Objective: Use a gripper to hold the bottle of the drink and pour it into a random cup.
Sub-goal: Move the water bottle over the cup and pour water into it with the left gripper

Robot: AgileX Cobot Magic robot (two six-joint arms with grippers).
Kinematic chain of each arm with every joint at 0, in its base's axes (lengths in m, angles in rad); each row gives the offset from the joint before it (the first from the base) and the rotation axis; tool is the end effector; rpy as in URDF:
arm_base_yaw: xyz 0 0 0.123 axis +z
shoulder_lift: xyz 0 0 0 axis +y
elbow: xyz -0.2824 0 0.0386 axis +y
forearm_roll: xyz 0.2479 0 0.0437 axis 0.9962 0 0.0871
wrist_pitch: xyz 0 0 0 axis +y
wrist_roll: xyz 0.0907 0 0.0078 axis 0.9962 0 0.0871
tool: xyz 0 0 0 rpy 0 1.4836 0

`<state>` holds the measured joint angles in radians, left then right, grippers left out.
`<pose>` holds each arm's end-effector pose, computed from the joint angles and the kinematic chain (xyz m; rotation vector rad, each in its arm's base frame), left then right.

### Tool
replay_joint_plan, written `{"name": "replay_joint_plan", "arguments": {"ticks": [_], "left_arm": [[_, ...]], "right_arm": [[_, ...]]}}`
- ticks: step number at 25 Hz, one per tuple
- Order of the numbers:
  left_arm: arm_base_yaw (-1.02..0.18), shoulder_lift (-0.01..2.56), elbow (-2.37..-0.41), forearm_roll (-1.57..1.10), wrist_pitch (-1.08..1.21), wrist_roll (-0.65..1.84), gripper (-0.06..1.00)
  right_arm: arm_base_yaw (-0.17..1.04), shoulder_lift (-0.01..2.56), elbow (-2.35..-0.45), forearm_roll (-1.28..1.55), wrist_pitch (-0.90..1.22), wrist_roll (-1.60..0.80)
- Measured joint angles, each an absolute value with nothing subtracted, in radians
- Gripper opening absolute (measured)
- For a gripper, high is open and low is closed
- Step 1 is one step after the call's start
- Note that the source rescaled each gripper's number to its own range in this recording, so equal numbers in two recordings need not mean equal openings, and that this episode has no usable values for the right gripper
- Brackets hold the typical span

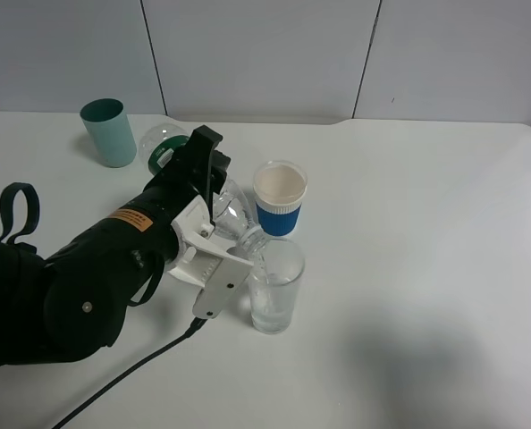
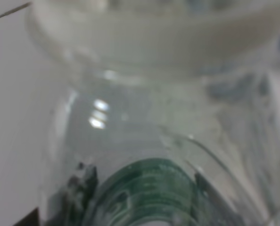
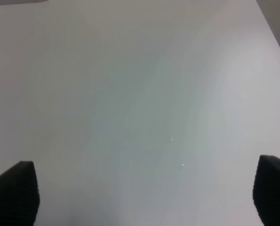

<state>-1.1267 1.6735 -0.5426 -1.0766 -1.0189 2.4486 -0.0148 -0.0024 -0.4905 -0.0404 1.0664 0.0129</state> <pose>0.1768 -0.2130 0.1714 1.7918 0.8953 1.1821 -0.0044 -0.0032 0.2741 0.0303 2.0566 -0.0497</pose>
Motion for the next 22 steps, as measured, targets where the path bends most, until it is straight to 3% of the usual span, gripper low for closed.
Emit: {"name": "replay_joint_plan", "arguments": {"ticks": [22], "left_arm": [[-1.127,1.673,-0.543,-1.077,-1.027,2.494,0.02]], "right_arm": [[-0.015,-0.002,-0.491,-0.040,1.066,0.013]]}}
